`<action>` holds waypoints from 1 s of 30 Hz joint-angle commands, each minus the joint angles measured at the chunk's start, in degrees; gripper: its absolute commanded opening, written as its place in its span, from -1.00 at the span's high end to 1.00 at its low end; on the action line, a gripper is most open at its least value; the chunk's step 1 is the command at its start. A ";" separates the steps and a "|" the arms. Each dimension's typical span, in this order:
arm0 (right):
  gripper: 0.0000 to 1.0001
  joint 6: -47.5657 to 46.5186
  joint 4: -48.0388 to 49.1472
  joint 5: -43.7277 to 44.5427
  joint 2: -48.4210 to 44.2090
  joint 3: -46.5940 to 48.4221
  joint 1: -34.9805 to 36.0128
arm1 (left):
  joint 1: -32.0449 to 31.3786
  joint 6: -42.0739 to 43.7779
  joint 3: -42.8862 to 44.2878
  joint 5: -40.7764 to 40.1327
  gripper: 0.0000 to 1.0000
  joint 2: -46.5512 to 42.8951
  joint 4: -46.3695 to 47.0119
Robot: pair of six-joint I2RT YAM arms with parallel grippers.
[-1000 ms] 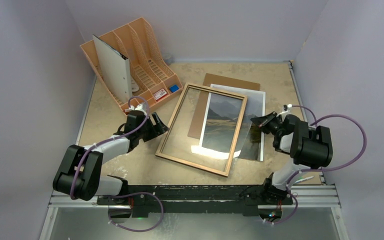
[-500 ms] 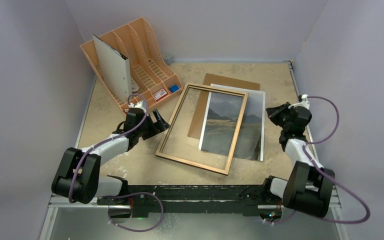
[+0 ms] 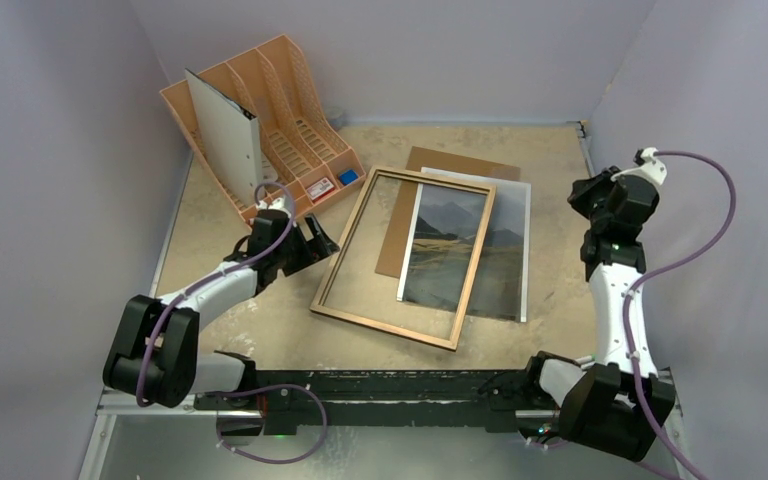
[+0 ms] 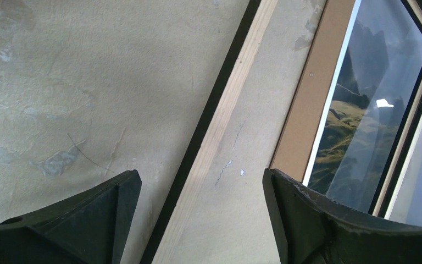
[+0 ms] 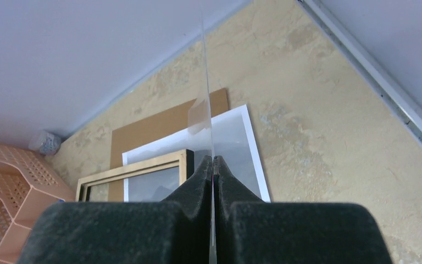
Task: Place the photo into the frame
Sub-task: Pick up the photo frame item at the center of the board, then place the photo frame item in the photo frame.
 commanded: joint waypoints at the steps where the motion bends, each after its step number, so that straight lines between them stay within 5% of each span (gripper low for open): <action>1: 1.00 -1.58 -3.80 0.85 -2.50 6.69 -0.10 | -0.34 0.26 2.06 -2.17 -0.72 0.75 -0.44; 13: 1.00 -0.91 -12.12 1.78 -2.33 22.57 -0.10 | -0.37 0.61 1.84 -3.63 -0.69 2.69 -1.06; 30: 1.00 11.22 -14.23 -21.30 -0.22 29.12 4.88 | -0.60 0.12 -1.80 1.03 -0.45 5.92 4.13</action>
